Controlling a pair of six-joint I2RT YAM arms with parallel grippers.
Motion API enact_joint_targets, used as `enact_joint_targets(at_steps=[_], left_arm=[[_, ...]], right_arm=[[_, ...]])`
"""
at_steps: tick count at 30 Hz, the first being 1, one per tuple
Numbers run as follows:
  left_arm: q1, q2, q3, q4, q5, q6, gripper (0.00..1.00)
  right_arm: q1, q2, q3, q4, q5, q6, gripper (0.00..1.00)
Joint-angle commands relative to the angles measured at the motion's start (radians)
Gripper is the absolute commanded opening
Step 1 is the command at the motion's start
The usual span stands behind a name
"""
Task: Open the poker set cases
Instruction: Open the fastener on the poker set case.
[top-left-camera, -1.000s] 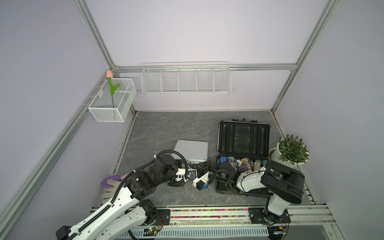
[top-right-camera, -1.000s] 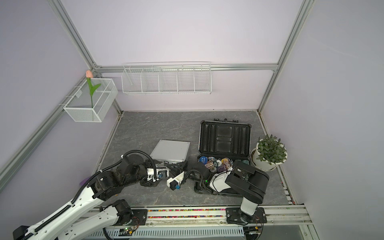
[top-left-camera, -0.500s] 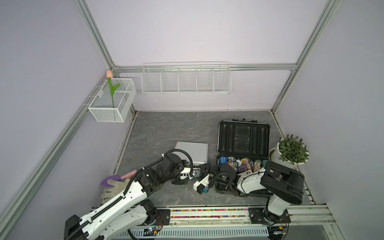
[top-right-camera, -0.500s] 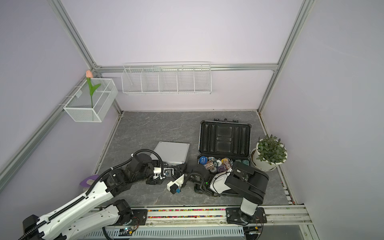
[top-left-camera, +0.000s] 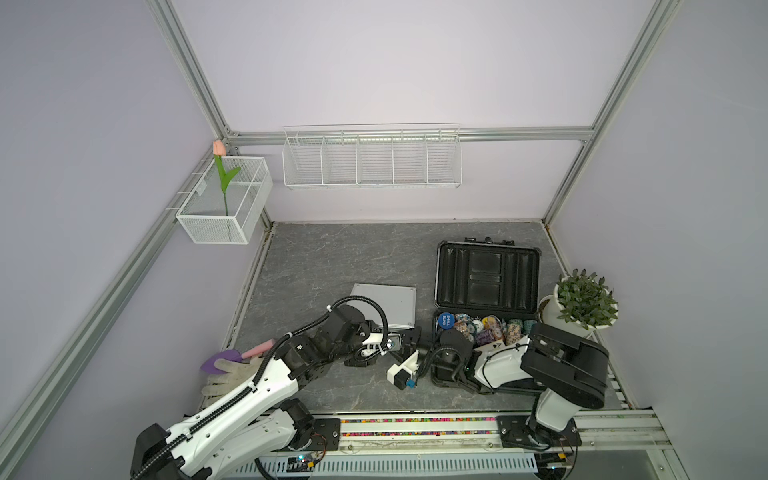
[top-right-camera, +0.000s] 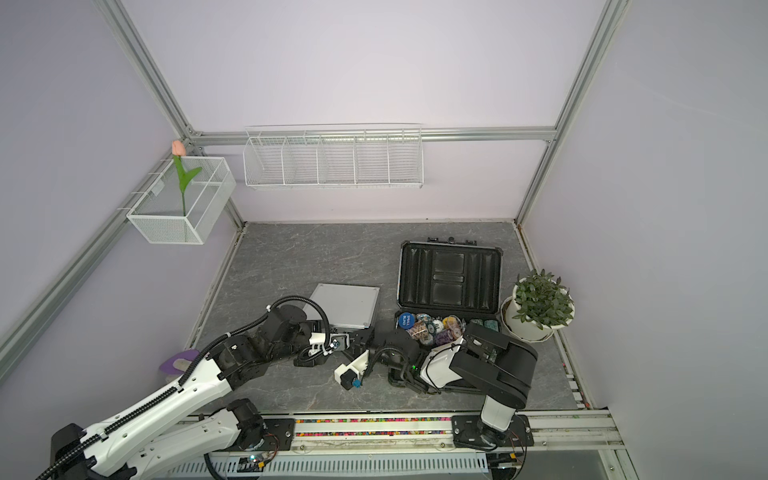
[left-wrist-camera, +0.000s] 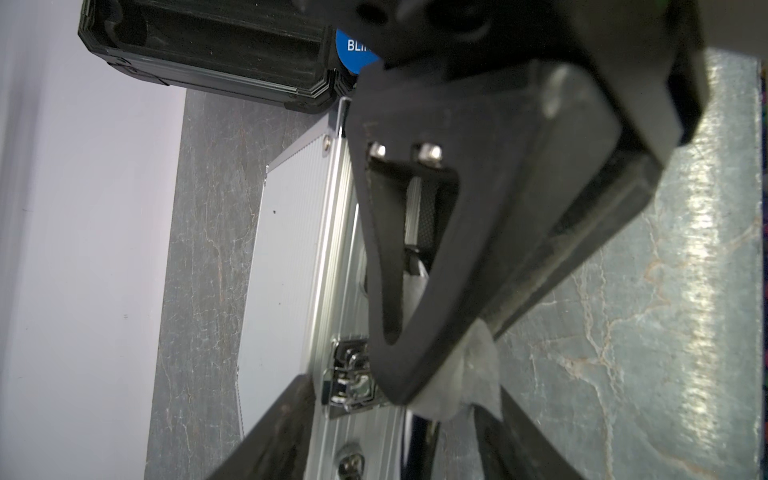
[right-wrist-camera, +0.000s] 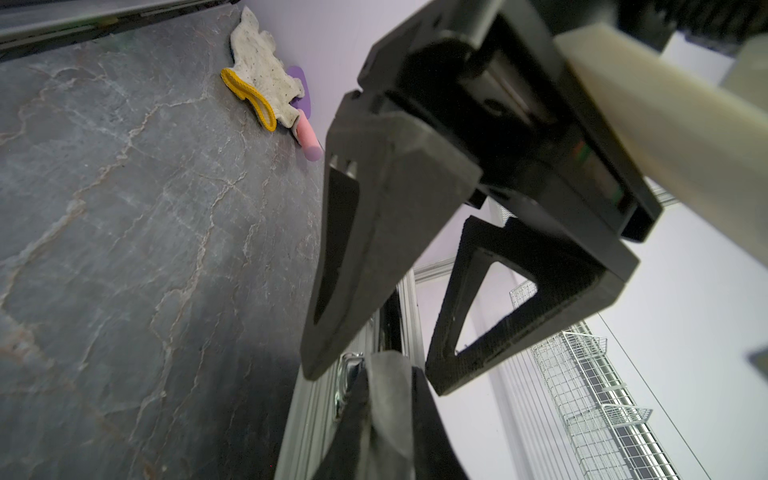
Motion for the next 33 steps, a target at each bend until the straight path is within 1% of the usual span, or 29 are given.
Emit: enact_joint_targets(at_steps=[1, 22, 33], left_arm=[[0.007, 0.010, -0.016, 0.014, -0.006, 0.000, 0.62], [0.011, 0.037, -0.036, -0.003, -0.053, 0.018, 0.62], [0.011, 0.042, -0.041, -0.024, -0.070, 0.029, 0.55]], right_arm=[[0.008, -0.043, -0.002, 0.148, -0.016, -0.023, 0.07], [0.019, -0.033, -0.003, 0.148, -0.023, -0.047, 0.07], [0.031, -0.031, -0.005, 0.142, -0.008, -0.072, 0.07]])
